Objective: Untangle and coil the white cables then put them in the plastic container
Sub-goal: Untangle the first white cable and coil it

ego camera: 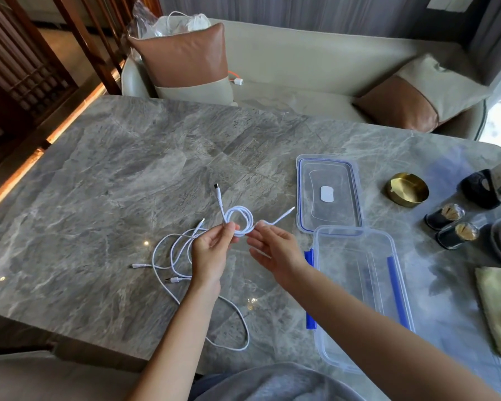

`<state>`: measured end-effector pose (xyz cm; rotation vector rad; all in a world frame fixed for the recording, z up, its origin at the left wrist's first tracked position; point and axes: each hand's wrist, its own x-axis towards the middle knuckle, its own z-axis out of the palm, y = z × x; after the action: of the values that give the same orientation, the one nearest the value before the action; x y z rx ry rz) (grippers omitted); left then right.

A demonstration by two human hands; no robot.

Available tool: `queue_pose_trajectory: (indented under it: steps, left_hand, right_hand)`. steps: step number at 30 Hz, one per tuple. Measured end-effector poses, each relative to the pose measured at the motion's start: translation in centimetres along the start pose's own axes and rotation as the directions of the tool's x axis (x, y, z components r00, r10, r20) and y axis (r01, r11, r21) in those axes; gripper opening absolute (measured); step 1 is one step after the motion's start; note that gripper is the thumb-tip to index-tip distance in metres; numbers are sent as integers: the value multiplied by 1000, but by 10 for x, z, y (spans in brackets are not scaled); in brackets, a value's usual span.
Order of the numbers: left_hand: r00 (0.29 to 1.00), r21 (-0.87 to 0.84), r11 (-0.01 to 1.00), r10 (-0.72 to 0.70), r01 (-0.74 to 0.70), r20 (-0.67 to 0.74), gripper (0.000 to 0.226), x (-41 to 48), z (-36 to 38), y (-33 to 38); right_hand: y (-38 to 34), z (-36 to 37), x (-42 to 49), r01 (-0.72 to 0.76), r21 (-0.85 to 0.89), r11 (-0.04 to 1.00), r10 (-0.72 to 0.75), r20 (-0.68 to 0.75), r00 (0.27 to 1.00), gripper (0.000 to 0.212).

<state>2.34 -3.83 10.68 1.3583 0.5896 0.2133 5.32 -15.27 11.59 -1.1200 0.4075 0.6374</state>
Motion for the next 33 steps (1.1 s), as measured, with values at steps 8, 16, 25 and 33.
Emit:
queue_pose_trajectory:
  steps: [8, 16, 25, 33]
  left_hand:
    - [968, 118, 987, -131, 108, 214, 20, 2, -13, 2]
    - [906, 227, 965, -208, 129, 370, 22, 13, -29, 11]
    - [826, 379, 922, -275, 81, 492, 26, 20, -39, 17]
    - [841, 402, 915, -243, 34, 483, 26, 19, -37, 11]
  right_hand:
    - [-9, -14, 10, 102, -310, 945, -88, 59, 994, 20]
    - [-25, -20, 13, 287, -562, 776, -154, 272, 950, 22]
    - [-38, -26, 10, 257, -658, 708, 63, 421, 905, 9]
    - [-37, -22, 15, 274, -685, 675, 14, 383, 924, 14]
